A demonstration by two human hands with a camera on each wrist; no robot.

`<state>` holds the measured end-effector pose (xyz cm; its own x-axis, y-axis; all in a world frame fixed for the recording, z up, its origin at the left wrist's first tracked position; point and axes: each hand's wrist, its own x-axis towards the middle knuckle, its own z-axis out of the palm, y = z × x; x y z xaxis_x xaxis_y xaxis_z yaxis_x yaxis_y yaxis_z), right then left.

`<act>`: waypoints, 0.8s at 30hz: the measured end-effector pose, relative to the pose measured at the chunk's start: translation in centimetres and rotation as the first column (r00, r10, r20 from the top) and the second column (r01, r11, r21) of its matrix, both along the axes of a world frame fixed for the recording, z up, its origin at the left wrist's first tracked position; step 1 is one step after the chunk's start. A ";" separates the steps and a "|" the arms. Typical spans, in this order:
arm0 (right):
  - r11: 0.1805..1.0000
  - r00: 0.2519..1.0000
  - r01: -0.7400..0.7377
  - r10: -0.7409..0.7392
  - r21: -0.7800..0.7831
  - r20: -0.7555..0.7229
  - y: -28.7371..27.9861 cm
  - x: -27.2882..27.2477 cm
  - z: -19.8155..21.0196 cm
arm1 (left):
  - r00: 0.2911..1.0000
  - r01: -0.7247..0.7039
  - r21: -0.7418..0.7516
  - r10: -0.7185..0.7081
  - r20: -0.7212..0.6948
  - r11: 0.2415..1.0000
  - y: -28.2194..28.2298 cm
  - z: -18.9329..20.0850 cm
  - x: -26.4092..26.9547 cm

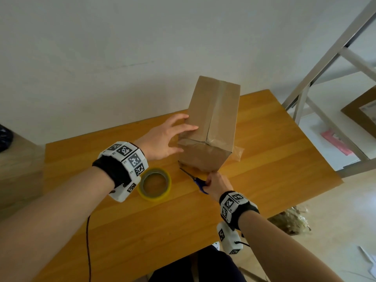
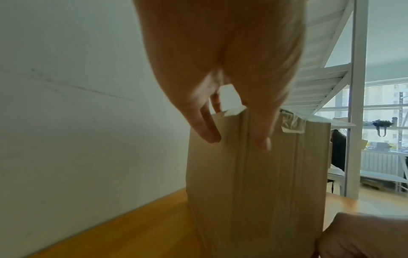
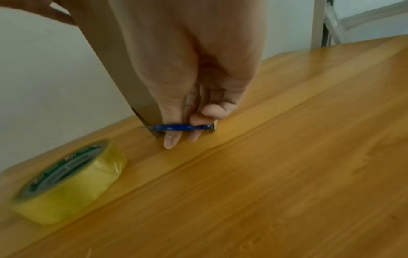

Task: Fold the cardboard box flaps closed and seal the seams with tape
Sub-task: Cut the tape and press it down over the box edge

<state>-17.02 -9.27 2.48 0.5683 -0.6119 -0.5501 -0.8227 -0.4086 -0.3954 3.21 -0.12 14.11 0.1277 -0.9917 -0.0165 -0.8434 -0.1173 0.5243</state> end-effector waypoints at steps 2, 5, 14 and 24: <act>0.999 0.999 0.010 -0.011 -0.032 -0.038 0.3 -0.1 -0.6 | 1.000 -0.015 -0.118 0.015 -0.003 0.993 -0.1 -0.5 -0.3; 0.998 0.996 0.019 -0.024 -0.066 -0.086 0.5 -0.1 -1.1 | 0.999 -0.032 -0.237 0.032 -0.007 0.971 -0.3 -1.4 -0.5; 0.996 0.998 0.000 -0.005 -0.087 -0.057 0.4 -0.2 -2.0 | 0.989 -0.146 -0.338 0.129 -0.073 0.930 -1.9 -3.0 -2.0; 0.981 0.993 -0.115 0.109 -0.154 -0.047 0.5 -0.1 -2.8 | 0.984 -0.174 -0.305 0.157 -0.079 0.936 -2.8 -2.6 -3.2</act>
